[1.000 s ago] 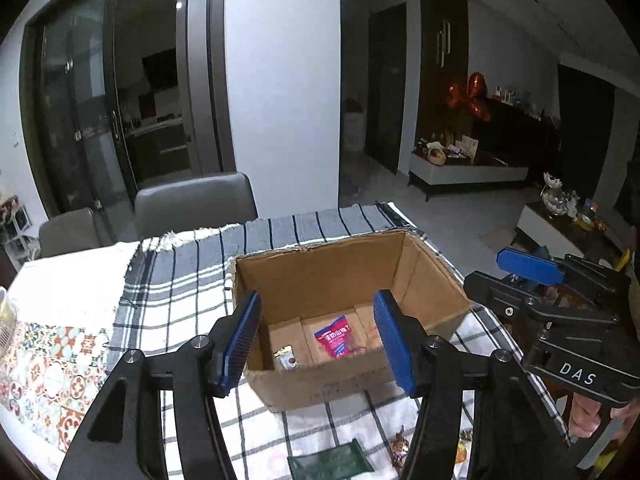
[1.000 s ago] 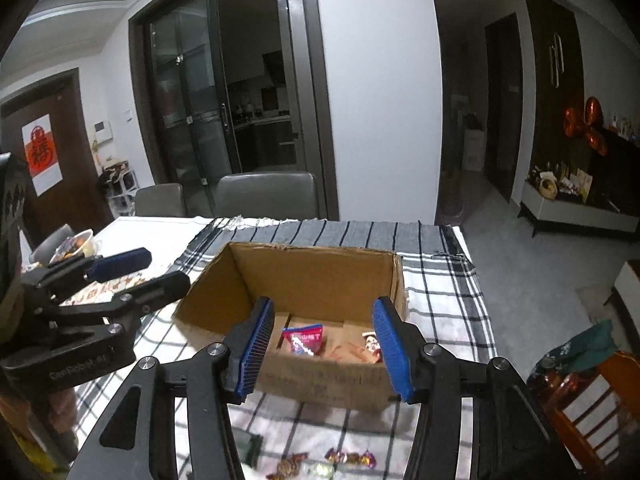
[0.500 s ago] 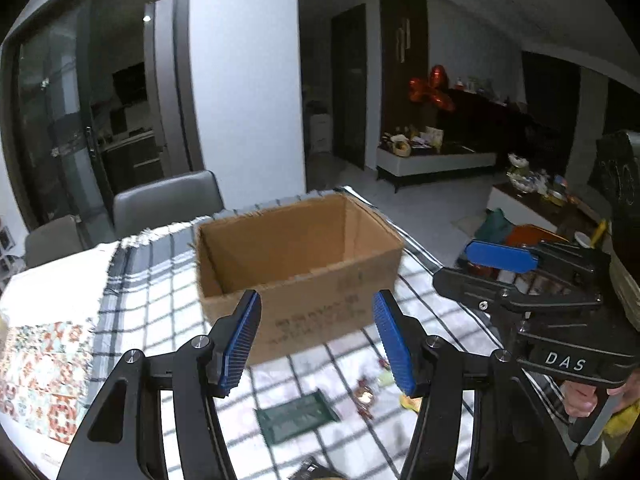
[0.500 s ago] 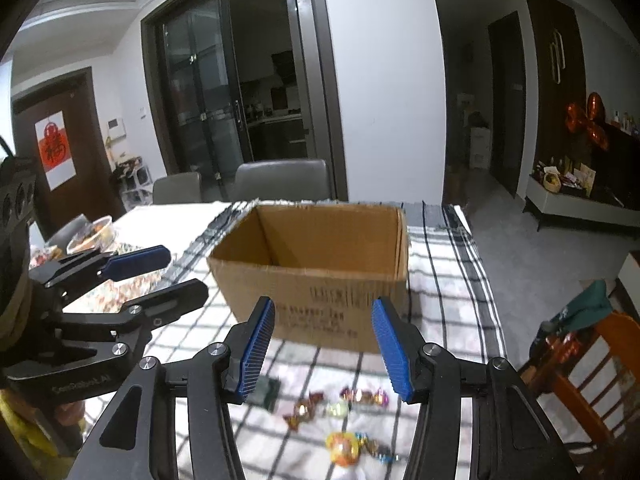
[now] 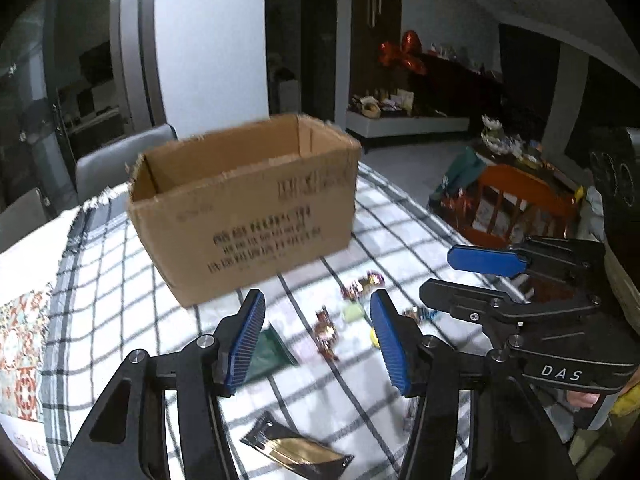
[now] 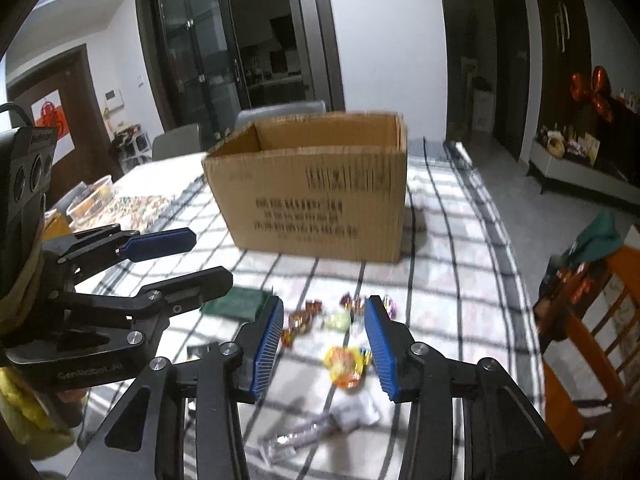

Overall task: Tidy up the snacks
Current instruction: 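Move both open tools back toward the remaining candies, then grasp the wrapped candy with the left tool while the right tool grasps the yellow pouch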

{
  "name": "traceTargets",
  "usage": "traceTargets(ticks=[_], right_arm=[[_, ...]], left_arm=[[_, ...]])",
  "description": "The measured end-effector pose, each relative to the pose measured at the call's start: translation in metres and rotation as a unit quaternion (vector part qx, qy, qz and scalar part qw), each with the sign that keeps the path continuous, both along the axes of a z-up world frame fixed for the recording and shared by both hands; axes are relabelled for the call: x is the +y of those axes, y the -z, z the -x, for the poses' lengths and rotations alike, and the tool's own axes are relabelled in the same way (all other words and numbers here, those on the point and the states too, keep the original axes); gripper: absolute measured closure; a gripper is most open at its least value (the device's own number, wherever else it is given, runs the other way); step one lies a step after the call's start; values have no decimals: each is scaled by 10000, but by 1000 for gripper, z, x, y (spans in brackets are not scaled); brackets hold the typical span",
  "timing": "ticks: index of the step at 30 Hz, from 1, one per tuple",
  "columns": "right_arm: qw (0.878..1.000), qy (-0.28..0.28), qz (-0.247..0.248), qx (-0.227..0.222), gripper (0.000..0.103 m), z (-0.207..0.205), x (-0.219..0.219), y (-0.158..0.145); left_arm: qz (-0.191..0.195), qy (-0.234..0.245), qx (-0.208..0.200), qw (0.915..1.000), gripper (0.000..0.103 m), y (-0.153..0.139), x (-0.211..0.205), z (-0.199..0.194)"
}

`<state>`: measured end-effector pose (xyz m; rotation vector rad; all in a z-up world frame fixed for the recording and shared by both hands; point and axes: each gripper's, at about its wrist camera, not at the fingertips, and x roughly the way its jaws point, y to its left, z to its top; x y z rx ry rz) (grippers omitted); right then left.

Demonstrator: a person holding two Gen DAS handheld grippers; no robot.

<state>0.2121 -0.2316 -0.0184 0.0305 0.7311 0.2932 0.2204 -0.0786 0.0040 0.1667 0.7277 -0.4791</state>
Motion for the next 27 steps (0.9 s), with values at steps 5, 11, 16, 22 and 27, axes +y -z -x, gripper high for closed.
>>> traceTargets(ticks=[5, 11, 16, 22, 27], right_arm=[[9996, -6, -26, 289, 60, -1, -1, 23], [9974, -50, -86, 708, 66, -7, -2, 49], [9958, -58, 23, 909, 66, -12, -1, 64], [9945, -68, 24, 1049, 66, -21, 0, 74], [9934, -105, 1, 1141, 66, -27, 2, 80]], left_arm=[[-20, 156, 384, 9991, 54, 24, -1, -5], [-72, 306, 786, 9964, 60, 51, -4, -11], [-214, 362, 959, 9945, 65, 67, -9, -20], [-216, 436, 1211, 9915, 71, 79, -13, -35], [-153, 436, 1355, 9897, 72, 85, -18, -46]])
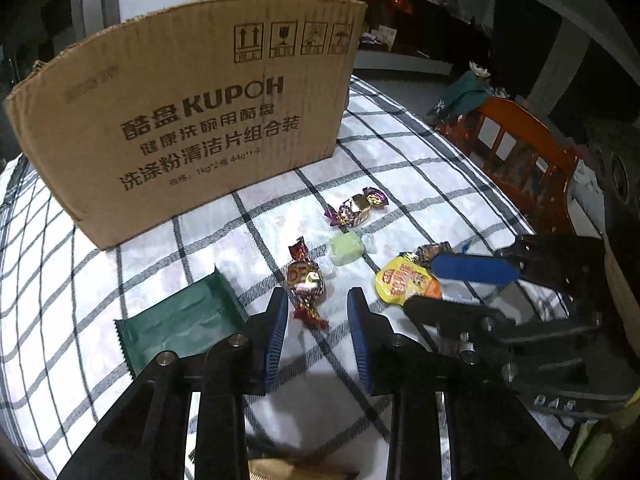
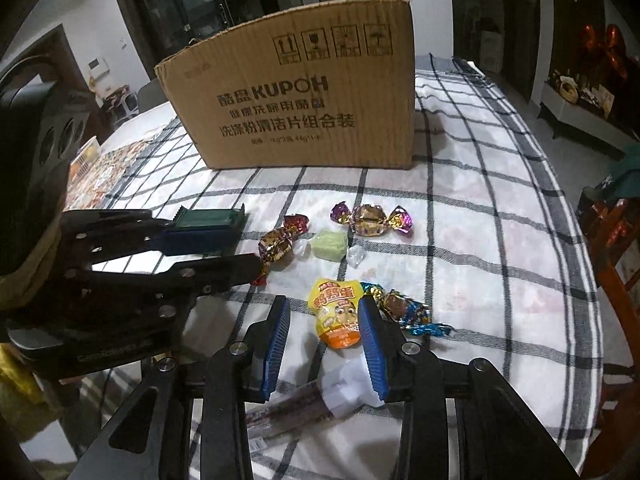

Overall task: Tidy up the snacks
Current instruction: 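Grasp the wrapped candy with the left tool while the right tool grasps the yellow pouch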

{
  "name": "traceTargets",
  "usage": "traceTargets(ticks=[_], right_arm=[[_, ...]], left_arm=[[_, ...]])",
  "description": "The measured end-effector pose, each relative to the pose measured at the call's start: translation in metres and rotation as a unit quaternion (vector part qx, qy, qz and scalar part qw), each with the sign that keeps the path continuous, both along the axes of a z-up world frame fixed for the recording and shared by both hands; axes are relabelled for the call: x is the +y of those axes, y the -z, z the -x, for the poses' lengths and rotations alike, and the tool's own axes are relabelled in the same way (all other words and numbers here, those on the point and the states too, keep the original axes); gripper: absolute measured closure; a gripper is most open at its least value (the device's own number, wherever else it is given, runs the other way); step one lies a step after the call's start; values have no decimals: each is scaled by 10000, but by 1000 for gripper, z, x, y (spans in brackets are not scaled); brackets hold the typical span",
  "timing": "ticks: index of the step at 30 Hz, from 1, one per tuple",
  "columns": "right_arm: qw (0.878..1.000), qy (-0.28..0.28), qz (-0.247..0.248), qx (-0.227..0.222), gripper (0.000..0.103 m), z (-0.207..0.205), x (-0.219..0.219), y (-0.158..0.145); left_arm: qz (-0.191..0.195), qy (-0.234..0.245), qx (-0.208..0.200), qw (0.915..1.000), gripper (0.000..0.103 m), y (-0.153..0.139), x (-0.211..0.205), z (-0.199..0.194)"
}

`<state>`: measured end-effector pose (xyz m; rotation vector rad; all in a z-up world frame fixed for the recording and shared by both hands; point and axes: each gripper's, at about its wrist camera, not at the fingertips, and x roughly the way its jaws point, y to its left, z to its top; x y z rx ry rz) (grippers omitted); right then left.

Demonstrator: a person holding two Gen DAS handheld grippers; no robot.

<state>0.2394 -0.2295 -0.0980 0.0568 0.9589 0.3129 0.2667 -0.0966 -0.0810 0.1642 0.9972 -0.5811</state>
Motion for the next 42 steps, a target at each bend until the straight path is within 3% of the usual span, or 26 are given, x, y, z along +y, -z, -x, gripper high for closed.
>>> traceTargets(ticks=[11, 18, 27, 34, 39, 42], right_arm=[[9999, 17, 45, 105, 66, -9, 2, 11], [9999, 65, 30, 92, 73, -12, 1, 11], [9999, 97, 57, -106, 84, -9, 1, 2], [9998, 173, -101, -21, 81, -10, -4, 5], [9998, 194, 23, 103, 72, -11, -2, 12], [9997, 218, 11, 82, 71, -11, -2, 13]], left_arm=[[-129, -121, 105, 9998, 72, 17, -10, -19], [-146, -181, 173, 9996, 80, 23, -12, -25], [-178, -227, 42, 9996, 80, 14, -10, -17], [-156, -266, -30, 9995, 80, 7, -6, -10], [-145, -245, -22, 9996, 80, 8, -5, -6], [-132, -239, -15, 9996, 80, 9, -4, -6]])
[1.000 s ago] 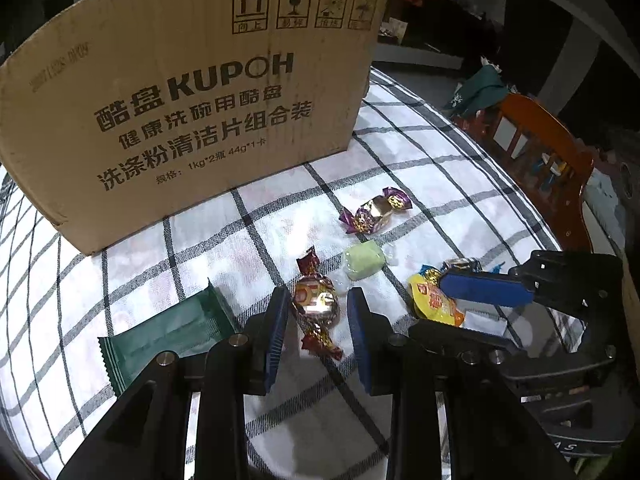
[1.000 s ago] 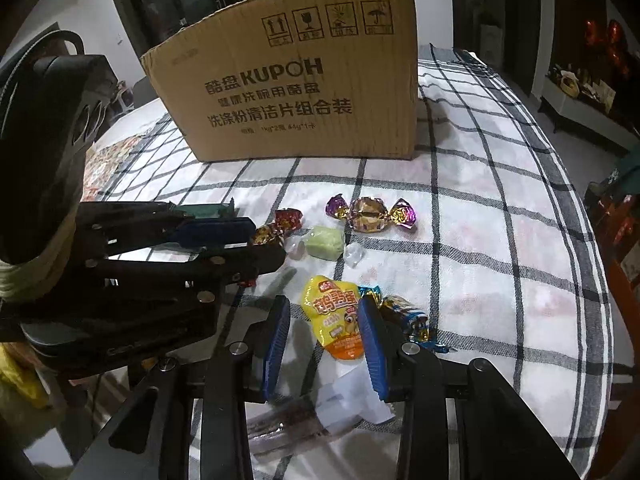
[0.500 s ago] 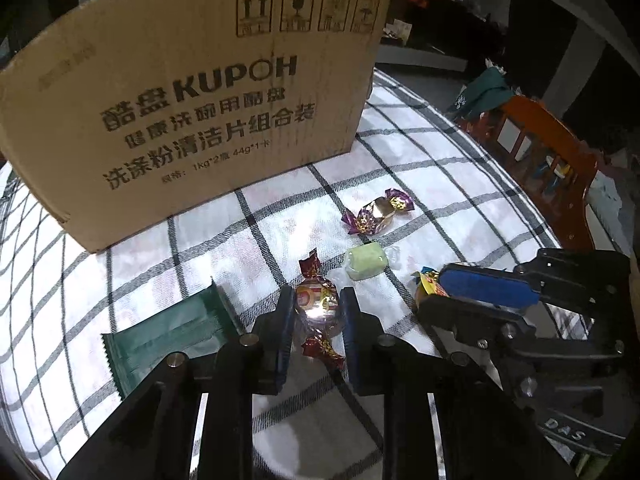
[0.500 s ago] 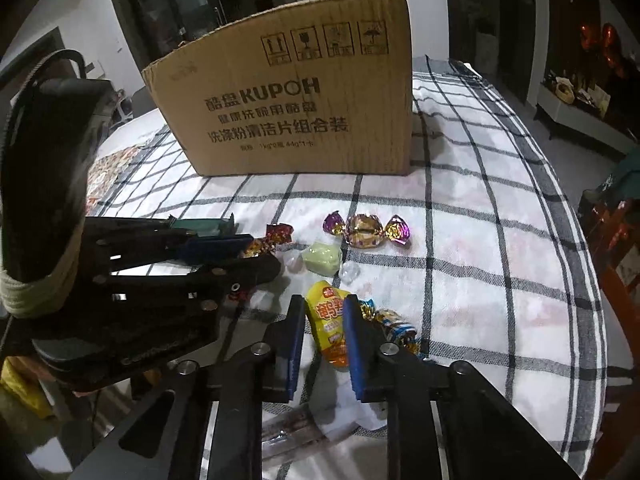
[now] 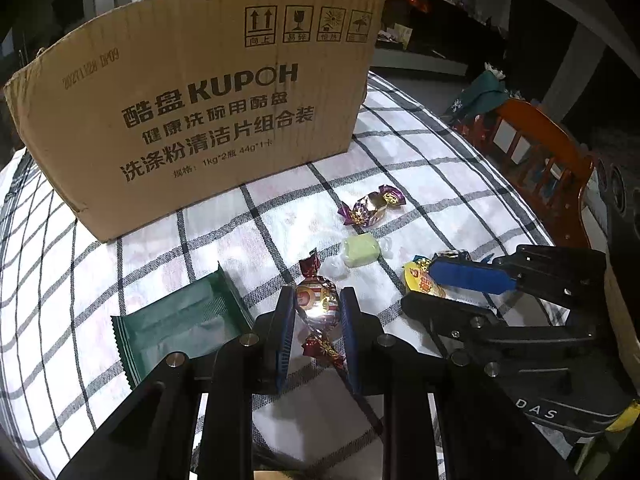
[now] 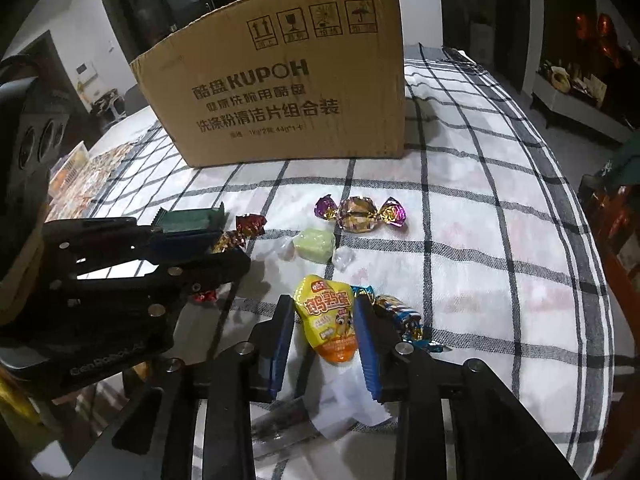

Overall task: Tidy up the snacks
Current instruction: 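Grasp the wrapped candy with the left tool while the right tool grasps the yellow pouch, then lift both held snacks toward the cardboard box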

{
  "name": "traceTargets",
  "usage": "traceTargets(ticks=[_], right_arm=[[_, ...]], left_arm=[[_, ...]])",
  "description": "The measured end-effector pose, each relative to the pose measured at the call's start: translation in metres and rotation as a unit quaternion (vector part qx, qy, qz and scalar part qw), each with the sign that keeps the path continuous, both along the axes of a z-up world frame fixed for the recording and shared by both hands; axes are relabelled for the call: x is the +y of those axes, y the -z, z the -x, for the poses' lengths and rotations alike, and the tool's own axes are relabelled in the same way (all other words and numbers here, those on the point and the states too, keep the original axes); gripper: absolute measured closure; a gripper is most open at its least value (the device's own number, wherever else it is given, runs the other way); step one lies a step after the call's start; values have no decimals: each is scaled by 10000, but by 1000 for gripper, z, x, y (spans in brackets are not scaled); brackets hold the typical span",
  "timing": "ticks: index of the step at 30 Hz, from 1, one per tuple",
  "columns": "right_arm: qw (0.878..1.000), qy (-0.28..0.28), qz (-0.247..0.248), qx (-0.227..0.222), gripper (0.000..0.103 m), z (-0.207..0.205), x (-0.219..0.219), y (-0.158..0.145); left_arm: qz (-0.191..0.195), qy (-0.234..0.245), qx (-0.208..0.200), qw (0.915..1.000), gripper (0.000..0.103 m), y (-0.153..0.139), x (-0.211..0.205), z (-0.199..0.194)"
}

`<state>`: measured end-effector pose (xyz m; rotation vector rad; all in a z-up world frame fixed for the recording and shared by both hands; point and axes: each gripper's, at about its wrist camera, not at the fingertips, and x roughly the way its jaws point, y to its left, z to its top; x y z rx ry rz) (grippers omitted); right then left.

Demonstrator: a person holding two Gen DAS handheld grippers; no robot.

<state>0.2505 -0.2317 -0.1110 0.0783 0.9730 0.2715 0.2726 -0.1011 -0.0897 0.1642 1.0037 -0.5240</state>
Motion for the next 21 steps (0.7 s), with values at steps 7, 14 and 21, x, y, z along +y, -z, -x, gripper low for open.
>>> traceTargets(ticks=[7, 14, 21], right_arm=[[10000, 21, -31, 17, 70, -6, 0, 2], [9999, -41, 131, -3, 68, -9, 5, 2], [9994, -29, 331, -99, 77, -7, 5, 1]], left_arm=[[35, 17, 15, 10000, 80, 1, -2, 1], [60, -14, 6, 10000, 80, 0, -1, 1], [25, -31, -55, 10000, 80, -3, 2, 6]])
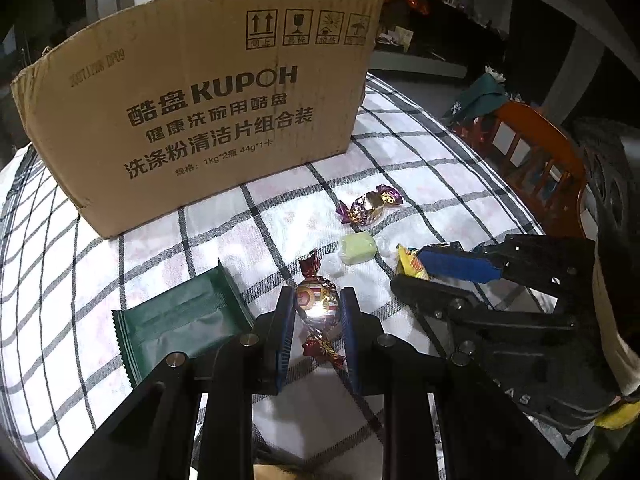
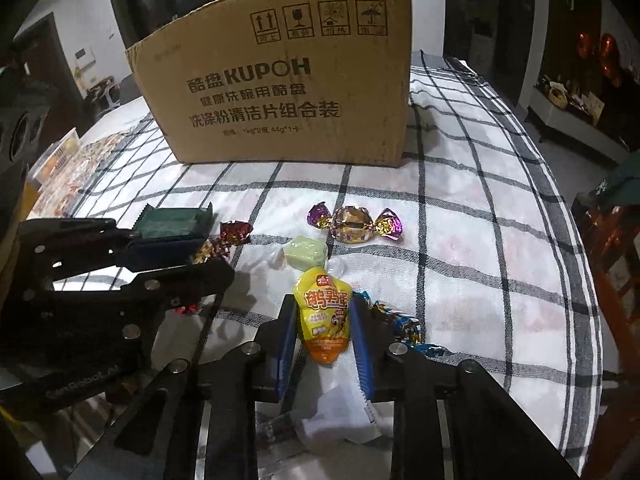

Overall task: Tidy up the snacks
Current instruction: 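Lift both held snacks toward the cardboard box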

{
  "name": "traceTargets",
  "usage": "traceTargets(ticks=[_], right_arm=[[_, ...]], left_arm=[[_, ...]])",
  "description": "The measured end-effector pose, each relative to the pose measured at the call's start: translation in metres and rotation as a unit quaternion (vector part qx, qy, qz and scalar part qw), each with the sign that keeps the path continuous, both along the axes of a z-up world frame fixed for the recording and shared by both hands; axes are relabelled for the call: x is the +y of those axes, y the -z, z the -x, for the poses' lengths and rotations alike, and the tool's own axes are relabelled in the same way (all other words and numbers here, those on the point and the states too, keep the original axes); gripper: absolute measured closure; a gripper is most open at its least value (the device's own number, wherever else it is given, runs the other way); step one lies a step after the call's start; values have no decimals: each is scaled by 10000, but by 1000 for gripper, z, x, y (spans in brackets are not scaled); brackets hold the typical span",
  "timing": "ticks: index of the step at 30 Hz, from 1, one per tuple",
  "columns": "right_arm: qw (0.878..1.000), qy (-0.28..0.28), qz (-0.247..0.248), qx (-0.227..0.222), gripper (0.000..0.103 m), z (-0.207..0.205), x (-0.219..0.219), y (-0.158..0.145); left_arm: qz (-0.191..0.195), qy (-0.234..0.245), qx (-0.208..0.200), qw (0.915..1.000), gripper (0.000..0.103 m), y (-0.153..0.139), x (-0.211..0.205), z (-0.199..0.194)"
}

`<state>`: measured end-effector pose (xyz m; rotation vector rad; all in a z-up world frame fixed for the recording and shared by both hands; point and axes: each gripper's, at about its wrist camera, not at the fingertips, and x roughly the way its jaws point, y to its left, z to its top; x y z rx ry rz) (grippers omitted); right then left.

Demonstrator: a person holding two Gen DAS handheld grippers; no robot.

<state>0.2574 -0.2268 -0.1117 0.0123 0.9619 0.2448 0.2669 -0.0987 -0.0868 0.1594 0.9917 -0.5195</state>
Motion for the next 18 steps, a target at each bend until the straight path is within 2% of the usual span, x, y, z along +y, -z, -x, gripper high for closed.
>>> traceTargets(ticks=[10, 18], right_arm=[[9995, 56, -254, -197, 79, 10, -3, -18], [9971, 132, -413, -623, 79, 10, -5, -54]], left_arm=[[79, -120, -138, 9998, 80, -16, 6, 5], [218, -319, -430, 9983, 80, -49, 17, 7]])
